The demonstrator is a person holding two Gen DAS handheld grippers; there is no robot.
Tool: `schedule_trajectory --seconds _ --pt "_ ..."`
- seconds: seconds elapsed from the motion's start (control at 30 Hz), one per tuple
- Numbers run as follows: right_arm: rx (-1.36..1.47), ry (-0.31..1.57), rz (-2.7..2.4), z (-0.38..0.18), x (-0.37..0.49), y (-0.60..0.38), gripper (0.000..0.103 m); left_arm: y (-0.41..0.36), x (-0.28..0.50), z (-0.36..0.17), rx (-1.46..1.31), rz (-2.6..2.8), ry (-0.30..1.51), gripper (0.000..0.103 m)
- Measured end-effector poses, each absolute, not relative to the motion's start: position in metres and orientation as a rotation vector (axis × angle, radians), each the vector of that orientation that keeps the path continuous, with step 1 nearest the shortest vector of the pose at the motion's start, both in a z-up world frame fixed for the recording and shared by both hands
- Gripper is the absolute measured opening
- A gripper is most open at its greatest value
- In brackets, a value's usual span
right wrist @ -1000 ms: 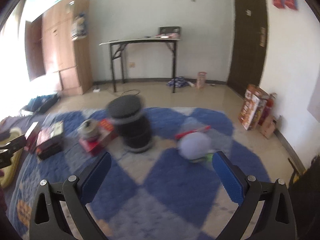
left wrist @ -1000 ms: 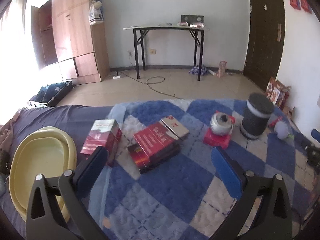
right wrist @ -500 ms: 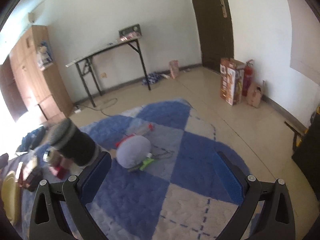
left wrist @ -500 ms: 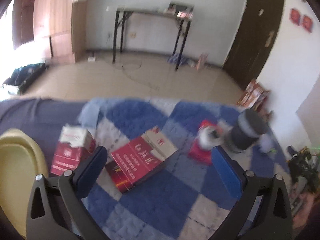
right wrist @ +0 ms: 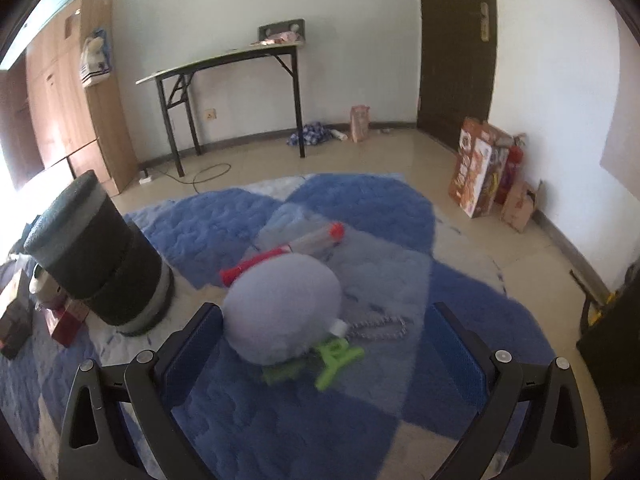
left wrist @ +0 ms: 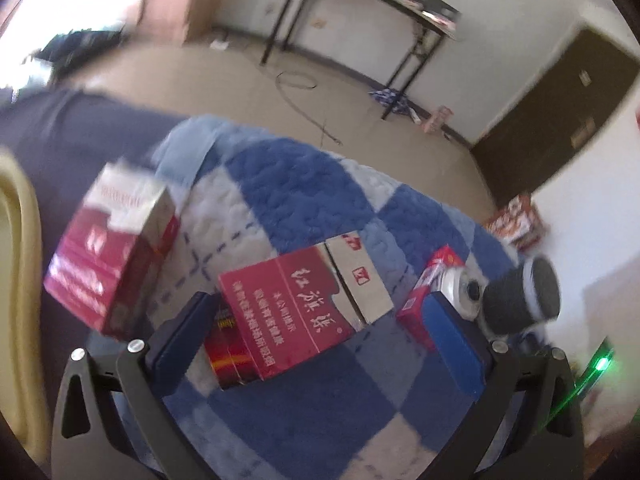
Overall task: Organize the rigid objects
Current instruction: 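Grasp the red-and-white box with the left tool while the right tool grasps the lavender pompom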
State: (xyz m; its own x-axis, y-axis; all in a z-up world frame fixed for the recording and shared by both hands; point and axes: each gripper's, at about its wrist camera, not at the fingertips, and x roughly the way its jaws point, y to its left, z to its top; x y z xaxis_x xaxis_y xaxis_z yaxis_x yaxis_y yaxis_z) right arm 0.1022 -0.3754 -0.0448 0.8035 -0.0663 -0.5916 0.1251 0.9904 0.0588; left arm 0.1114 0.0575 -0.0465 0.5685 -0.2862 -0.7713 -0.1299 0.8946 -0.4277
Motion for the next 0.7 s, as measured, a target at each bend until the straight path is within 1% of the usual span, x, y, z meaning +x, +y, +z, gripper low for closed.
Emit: schedule_trajectory --seconds 0.13,0.23,0.37,0.57,0.7 --pt "0.043 0.621 -0.096 -0.052 0.118 -0.366 0.103 0.055 0.111 -0.048 -0.53 -0.069 0.977 0.103" --pt "-0.004 0.686 -0.124 -0.066 0.134 -0.358 0.103 0.049 0.112 -0.045 -0.542 -0.063 0.984 0.103" --pt "0.003 0.675 -0.112 -0.067 0.139 -0.357 0.103 0.052 0.126 -0.058 -0.622 -0.028 1.065 0.103" --pt "-0.041 0.692 -0.143 -0.073 0.143 -0.35 0.103 0.025 0.147 -0.057 -0.435 0.119 1.104 0.103" --pt "-0.046 0.686 -0.145 -0.073 0.144 -0.347 0.103 0.017 0.154 -0.058 -0.401 0.185 1.102 0.103"
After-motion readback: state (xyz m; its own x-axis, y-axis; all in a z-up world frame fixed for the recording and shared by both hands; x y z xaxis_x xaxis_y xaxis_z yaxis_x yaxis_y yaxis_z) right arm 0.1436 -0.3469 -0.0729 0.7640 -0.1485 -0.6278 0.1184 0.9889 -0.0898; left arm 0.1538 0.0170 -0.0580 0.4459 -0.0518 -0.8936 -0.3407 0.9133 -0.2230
